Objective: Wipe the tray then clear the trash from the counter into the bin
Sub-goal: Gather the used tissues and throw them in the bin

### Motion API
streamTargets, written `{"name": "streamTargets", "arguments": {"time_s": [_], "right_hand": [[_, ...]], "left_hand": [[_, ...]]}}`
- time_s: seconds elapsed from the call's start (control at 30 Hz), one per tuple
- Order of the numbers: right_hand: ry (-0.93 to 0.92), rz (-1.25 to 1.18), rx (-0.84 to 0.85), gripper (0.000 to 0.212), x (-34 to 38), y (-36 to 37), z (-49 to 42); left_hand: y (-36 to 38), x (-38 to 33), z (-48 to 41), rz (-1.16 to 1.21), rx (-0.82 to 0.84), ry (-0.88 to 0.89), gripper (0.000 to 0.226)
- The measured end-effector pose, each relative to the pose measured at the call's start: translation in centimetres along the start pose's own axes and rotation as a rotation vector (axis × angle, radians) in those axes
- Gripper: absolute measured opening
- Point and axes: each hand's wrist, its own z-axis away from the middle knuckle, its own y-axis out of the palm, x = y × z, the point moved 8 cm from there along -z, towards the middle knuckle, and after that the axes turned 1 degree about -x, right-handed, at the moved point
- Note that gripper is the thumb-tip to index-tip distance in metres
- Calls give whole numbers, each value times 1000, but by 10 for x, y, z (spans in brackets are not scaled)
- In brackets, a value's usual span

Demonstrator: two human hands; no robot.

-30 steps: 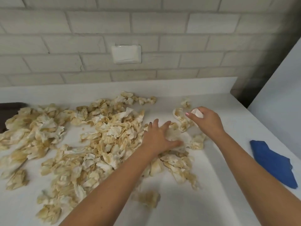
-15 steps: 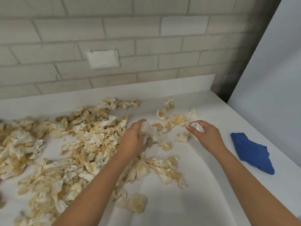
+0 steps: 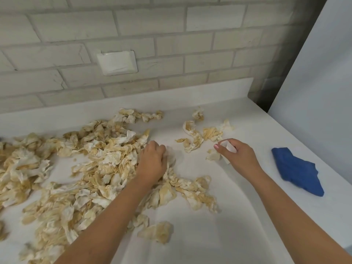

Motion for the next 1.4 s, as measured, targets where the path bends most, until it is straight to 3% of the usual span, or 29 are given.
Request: {"name": "streamTargets", "arguments": {"time_s": [0.07,0.2,0.37,0.63,0.83,0.93,0.97,1.13,1.23,1.4], "right_hand": [[9,-11,6,30,-2,2,1],[15,-27,17,29,-2,4,6],[10,-43,41,29,5,6,15],[11,-180,4,25,9,-21,36],[87,-433,-36,14,3,-59,71],[133,-500,-76,20,-7,-93,97],[147,-518,-94,24,-13,-107,108],[274,-631,-182,47,-68,-180,180],[355,-708,-212,42,-118,-217,228],[579,-645,-185,31,-225,-233,296]], "left_hand": [[7,-3,10,-103,79,76,40],[18,8,27,-158,311,18,72],[17,5,11,-256,352,57,47],[-46,2,-10,409,-35,-275,37],[-72,-53,0,844,-128,-459,40],[-77,-113,12,996,-133,-461,18],[-74,-138,19,1027,-105,-454,6],[-22,-272,73,1217,174,-406,4],[23,-353,120,1274,376,-376,10],[123,-417,200,1260,588,-444,9]]}}
